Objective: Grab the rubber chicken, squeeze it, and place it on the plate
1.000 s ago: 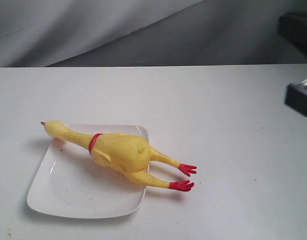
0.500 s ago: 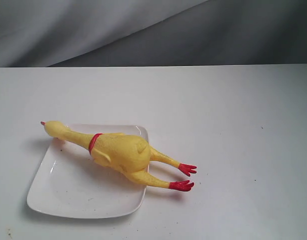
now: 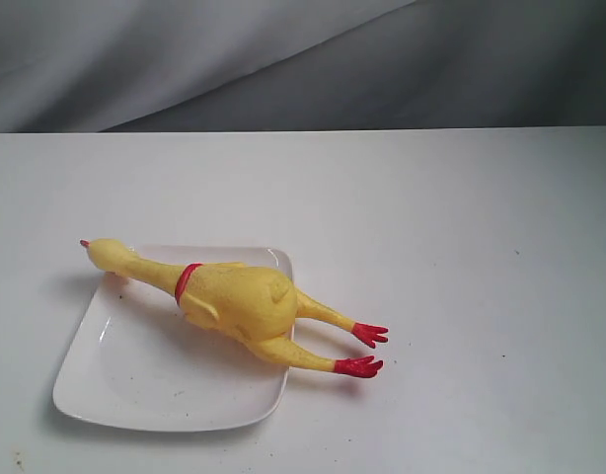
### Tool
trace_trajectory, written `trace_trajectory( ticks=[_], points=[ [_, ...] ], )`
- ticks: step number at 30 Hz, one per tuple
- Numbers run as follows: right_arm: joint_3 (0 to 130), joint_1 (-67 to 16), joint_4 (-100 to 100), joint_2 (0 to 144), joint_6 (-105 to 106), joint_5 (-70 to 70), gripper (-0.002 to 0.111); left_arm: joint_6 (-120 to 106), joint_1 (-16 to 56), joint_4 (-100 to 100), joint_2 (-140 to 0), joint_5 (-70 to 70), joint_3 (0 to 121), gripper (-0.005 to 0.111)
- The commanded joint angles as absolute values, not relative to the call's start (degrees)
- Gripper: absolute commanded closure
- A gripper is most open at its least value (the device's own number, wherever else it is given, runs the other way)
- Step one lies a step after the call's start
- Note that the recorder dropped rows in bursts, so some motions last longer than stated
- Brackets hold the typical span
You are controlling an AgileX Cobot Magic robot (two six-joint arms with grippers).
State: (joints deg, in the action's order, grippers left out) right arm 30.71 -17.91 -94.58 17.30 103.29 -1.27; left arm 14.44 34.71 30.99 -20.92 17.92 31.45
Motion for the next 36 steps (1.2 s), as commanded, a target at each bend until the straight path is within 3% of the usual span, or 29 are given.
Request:
trace_trajectory(
  ticks=[1,6,28,36],
  points=[
    [26.6,-9.9,-93.1,12.1,101.3,-5.6,0.108,14.8,34.9,30.6,-20.5,18.2,31.7,0.106],
    [22.4,-4.8,-93.1,6.7,99.0,-8.7,0.108,14.8,34.9,30.6,-20.5,18.2,31.7,0.106],
    [19.8,-4.6,-91.8,4.9,98.1,-10.0,0.108,14.6,34.9,30.6,-20.5,18.0,31.7,0.106],
    [19.8,-4.6,-68.7,4.9,70.0,-14.7,0.108,14.6,34.9,30.6,-20.5,18.0,31.7,0.106]
  ],
)
